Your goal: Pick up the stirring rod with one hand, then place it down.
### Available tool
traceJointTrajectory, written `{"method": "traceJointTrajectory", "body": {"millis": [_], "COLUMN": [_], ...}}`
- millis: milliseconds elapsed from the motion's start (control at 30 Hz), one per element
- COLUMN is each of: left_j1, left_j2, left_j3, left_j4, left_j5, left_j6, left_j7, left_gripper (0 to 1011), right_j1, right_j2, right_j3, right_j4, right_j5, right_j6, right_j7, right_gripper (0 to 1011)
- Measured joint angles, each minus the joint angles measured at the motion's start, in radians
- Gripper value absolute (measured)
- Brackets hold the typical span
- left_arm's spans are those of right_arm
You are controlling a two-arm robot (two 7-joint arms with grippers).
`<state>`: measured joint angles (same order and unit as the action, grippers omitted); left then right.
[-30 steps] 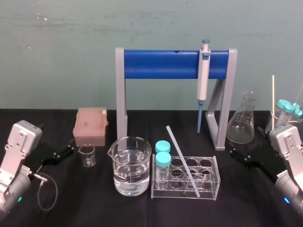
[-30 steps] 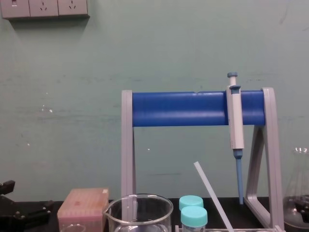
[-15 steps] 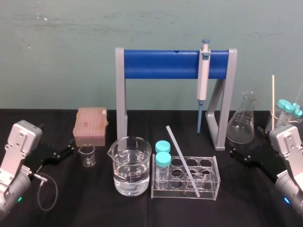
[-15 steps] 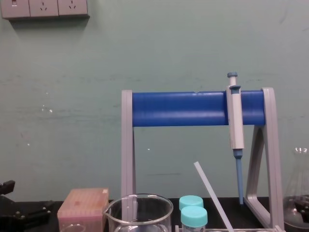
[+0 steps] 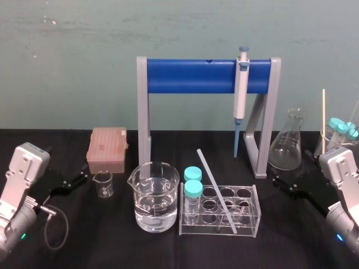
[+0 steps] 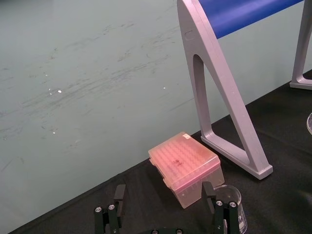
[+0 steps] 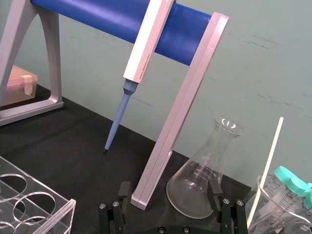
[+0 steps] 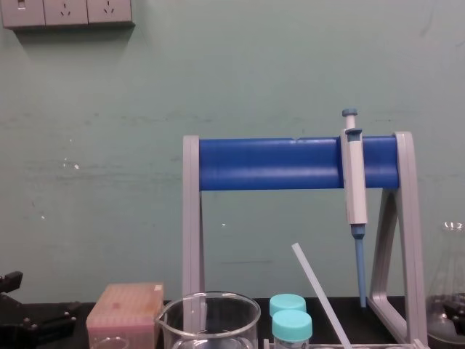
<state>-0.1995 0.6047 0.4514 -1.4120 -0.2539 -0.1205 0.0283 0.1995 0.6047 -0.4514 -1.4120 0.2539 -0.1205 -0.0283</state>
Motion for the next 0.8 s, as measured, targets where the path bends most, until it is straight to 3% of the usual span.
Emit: {"method": "traceJointTrajectory", "body": {"millis": [167, 300, 533, 633, 800], "left_j1": [0.000, 0.000, 0.000, 0.000, 0.000], "left_j2": [0.000, 0.000, 0.000, 0.000, 0.000], "left_j3": [0.000, 0.000, 0.000, 0.000, 0.000], "left_j4": [0.000, 0.000, 0.000, 0.000, 0.000], "left_j5": [0.000, 0.000, 0.000, 0.000, 0.000], "left_j6": [0.000, 0.000, 0.000, 0.000, 0.000], "left_j7": [0.000, 0.000, 0.000, 0.000, 0.000], "left_gripper": [1000, 1000, 1000, 1000, 1000], "right_j1": [0.000, 0.000, -0.006, -0.001, 0.013], "right_j2": [0.000, 0.006, 0.038, 0.046, 0.047], "right_j3": [0.000, 0.012, 0.074, 0.086, 0.088], "right_j4": [0.000, -0.012, -0.112, -0.147, -0.184], "right_j5": [0.000, 0.022, 0.218, 0.274, 0.325], "right_j6": [0.000, 0.017, 0.146, 0.192, 0.251], "right_j7": [0.000, 0.041, 0.252, 0.327, 0.415], "right_gripper": [1003, 1003, 1003, 1003, 1003]}}
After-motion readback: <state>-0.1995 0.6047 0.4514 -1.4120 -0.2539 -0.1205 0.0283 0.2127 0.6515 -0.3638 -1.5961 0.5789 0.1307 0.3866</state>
